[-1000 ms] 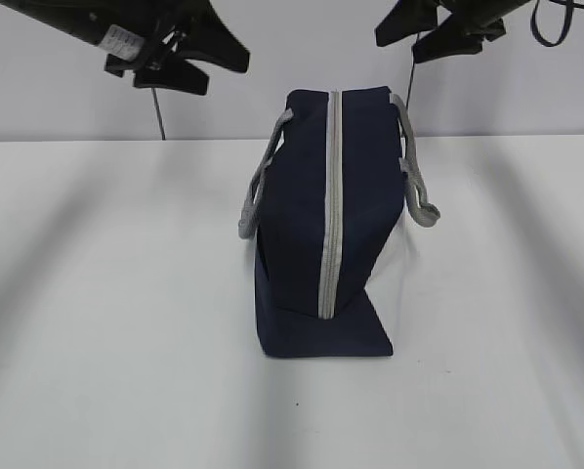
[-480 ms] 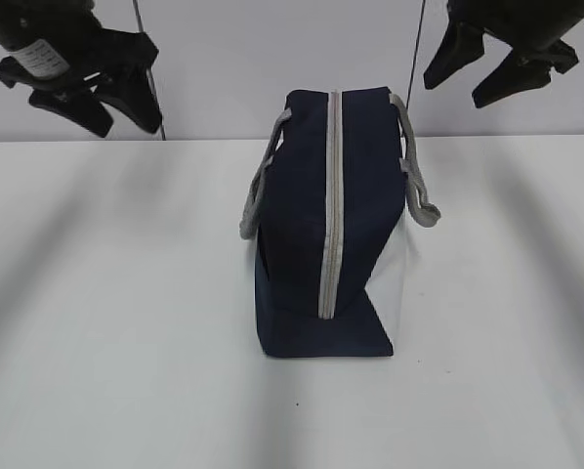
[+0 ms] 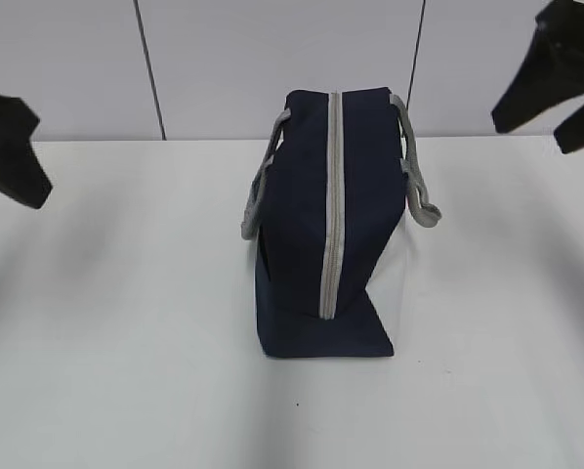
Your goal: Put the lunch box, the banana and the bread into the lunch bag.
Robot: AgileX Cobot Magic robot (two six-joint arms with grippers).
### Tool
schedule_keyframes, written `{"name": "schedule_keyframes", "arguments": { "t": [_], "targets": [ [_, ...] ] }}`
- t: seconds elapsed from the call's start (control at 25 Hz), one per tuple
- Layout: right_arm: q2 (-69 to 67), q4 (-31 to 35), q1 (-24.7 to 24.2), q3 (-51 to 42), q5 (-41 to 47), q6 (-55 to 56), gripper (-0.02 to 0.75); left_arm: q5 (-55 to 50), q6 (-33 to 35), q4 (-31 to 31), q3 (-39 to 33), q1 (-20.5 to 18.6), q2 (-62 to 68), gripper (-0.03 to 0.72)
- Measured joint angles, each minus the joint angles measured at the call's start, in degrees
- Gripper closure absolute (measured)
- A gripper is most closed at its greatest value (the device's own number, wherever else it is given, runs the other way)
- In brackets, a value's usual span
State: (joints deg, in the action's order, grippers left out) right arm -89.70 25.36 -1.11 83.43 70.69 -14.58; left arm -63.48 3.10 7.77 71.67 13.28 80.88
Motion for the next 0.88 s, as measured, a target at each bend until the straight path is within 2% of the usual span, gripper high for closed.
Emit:
{"name": "schedule_keyframes", "arguments": {
  "t": [0.4, 0.64, 0.76, 0.88],
  "targets": [
    [33.7, -4.3, 0.0, -28.3, -5.4, -0.1, 0.174, 0.0, -2.0, -0.3, -18.0, 0.0, -24.3, 0.233],
    [53.3, -5.1, 1.4, -42.6, -5.6, 4.1, 0.174, -1.7, -4.7, -3.2, -27.5, 0.0, -39.1, 0.232],
    [61.2, -5.6, 2.1, -47.5, -4.3, 6.0, 0.174, -3.9, -5.8, -4.8, -31.4, 0.1, -47.1, 0.241],
    [68.4, -8.3, 2.3, -48.6, -0.9, 7.9, 0.174, -6.1, -6.7, -6.3, -34.8, 0.1, -54.2, 0.251]
  ]
}}
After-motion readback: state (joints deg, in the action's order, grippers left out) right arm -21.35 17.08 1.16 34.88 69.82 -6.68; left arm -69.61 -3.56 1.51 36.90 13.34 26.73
